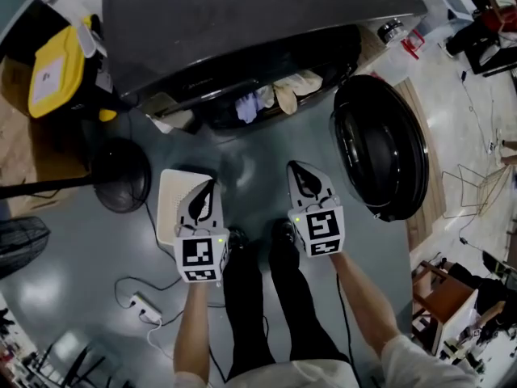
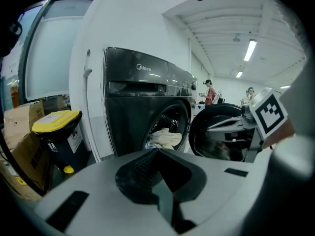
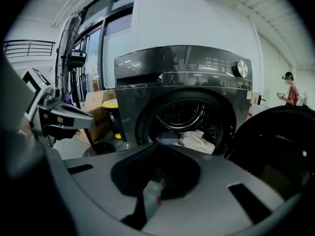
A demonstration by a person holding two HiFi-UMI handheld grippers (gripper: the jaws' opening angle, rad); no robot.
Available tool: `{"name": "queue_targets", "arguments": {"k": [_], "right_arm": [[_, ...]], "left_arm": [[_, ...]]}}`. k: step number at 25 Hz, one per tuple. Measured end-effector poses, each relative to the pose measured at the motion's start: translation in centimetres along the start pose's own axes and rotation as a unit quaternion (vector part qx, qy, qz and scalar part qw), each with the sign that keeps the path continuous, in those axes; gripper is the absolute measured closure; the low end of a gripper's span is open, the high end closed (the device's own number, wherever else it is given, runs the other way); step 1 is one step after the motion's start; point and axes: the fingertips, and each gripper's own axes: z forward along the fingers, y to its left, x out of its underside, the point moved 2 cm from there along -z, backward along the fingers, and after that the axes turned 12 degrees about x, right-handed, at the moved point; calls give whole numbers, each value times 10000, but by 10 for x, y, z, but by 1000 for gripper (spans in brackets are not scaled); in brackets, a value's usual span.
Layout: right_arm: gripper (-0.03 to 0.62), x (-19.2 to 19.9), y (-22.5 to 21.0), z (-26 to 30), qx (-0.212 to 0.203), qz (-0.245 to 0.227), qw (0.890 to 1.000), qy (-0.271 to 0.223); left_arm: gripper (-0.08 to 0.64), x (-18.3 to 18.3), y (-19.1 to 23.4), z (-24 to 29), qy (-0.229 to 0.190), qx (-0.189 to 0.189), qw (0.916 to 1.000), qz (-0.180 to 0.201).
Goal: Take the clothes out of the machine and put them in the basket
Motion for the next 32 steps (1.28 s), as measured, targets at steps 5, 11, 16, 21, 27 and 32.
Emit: {"name": "queue_targets", "arguments": {"k": [5, 11, 16, 21, 27, 32], "right_arm": [[568, 25, 6, 14, -22, -44, 10000, 21], [568, 52, 14, 36, -5, -43, 10000, 36], [568, 85, 25, 56, 0, -86, 9999, 89], [568, 109, 31, 82, 43, -85, 9999, 118], [568, 119, 31, 112, 50, 111, 9999, -76], [270, 120, 36, 133, -321, 383, 9979, -412]], "left_arm": [[541, 19, 2, 9, 4, 9, 10000, 65], [541, 42, 13, 22, -91, -6, 9999, 61], [541, 69, 25, 36, -115, 9, 9999, 49], [541, 89, 37, 50, -189, 9, 9998, 58], [541, 101, 47, 63, -299, -10, 9996, 14], [541, 107, 54, 71, -318, 8, 9995, 87]]}}
